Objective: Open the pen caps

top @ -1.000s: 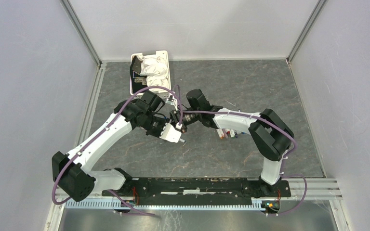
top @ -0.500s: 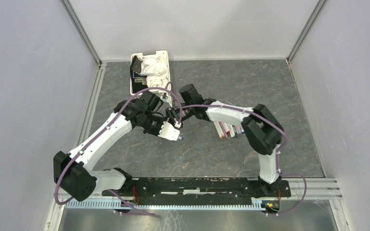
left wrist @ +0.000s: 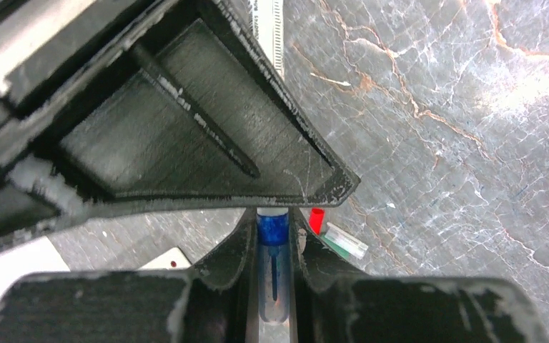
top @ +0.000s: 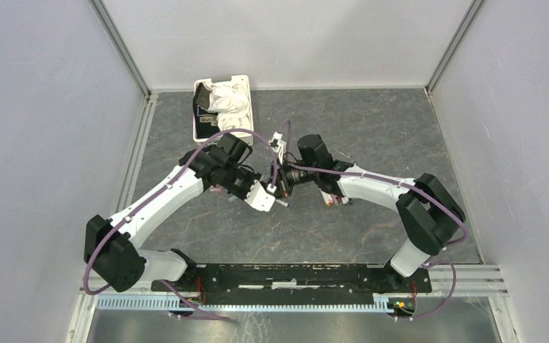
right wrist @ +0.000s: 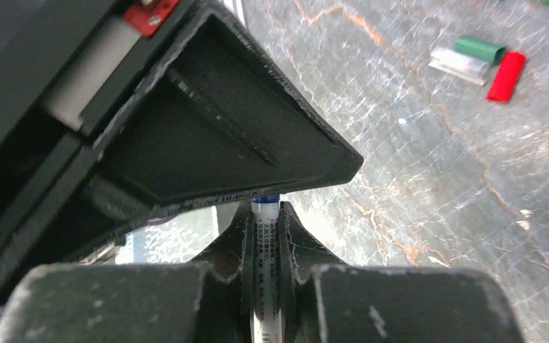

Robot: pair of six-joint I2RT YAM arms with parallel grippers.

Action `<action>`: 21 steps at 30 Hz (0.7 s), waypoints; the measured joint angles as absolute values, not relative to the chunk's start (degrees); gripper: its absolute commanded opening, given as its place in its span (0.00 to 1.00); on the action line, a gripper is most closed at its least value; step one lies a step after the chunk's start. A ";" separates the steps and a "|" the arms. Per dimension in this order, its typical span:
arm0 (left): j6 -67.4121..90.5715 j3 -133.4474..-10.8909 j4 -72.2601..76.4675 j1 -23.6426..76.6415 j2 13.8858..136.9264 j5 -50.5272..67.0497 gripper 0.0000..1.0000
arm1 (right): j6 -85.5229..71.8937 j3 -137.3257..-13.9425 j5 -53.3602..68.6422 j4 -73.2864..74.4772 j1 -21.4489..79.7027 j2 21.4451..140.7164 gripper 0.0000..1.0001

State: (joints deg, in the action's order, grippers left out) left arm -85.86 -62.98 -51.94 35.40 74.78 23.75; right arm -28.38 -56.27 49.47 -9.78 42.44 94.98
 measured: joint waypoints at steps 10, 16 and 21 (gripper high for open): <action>-73.87 -62.46 -57.78 43.40 74.70 -0.82 0.02 | -23.73 -82.39 61.01 15.00 44.97 114.54 0.00; -89.41 -61.65 -55.33 6.61 74.50 6.31 0.02 | -23.55 -40.45 52.88 10.02 37.47 83.59 0.00; -88.20 -64.20 -56.23 20.97 72.90 5.08 0.02 | -22.81 -47.86 50.22 14.15 42.06 94.43 0.00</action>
State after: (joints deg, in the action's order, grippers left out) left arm -88.20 -64.20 -56.23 20.97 72.90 5.08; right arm -22.81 -47.86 50.22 14.15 42.06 94.43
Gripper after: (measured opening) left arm 0.195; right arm 0.134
